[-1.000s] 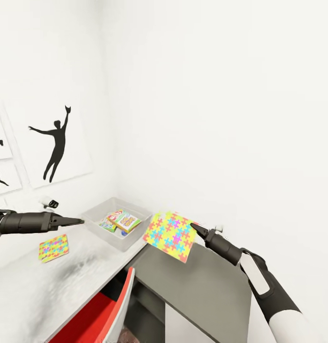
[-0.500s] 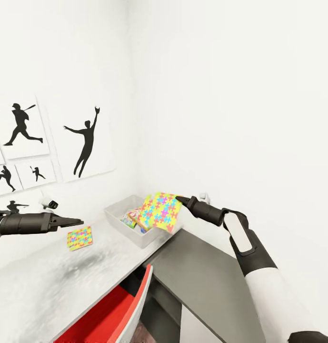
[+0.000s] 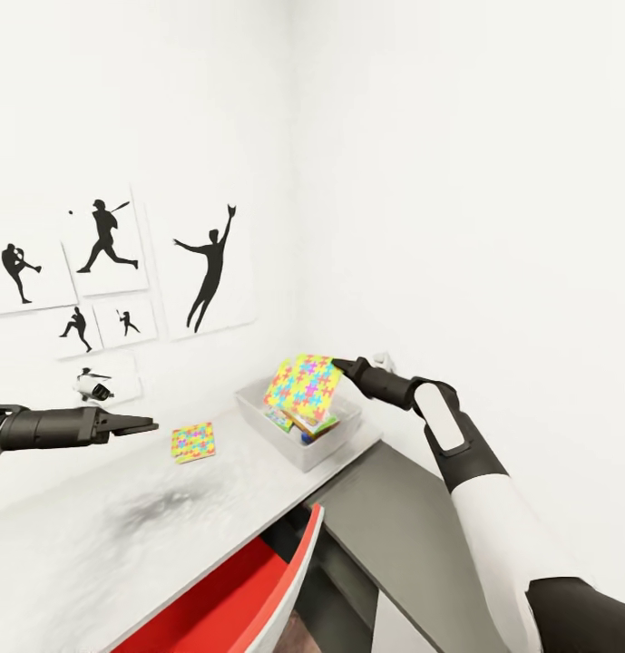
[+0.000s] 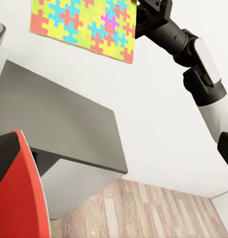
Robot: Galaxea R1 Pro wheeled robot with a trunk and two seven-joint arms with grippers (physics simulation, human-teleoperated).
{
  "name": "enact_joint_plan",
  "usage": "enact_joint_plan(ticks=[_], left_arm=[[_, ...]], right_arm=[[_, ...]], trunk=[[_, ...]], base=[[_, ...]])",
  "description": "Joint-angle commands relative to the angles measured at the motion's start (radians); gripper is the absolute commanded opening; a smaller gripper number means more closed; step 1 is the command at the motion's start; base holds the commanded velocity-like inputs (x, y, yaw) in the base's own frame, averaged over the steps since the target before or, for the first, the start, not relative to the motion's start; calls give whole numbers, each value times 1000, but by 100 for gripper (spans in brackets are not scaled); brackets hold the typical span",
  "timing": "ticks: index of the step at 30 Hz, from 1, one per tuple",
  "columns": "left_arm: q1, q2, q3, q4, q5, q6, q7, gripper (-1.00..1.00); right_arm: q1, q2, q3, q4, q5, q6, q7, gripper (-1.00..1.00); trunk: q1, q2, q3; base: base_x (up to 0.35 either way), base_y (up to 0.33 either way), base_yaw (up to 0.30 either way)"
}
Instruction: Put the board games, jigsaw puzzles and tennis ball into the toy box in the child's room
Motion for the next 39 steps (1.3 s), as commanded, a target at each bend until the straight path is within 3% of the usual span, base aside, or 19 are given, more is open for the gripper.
enact_joint_plan(ticks=[1,12,29,39], left_arm=[[-1,1,-2,1,1,11,-4,100],[-1,-1,-2,3,2,11,-4,100],[-1,-1,-1,16,1,10,-4,100],[-1,-1,-1,20,0,10,-4,100]], right_arm=[[0,0,-2,1,2,-5,4,-100],[-1,-13,-4,0,-6,-30,5,-100],[4,-11,-4,-3,-5,-36,4,-100],[9,-13,-3,-4,-6,-36,5,-100]], trunk=[[0,-1,0],[0,-1,-1],[0,-1,-1],[0,-1,-1]], base=[[30,12,75],[4,2,11],[76,51,3],[5,3,186]])
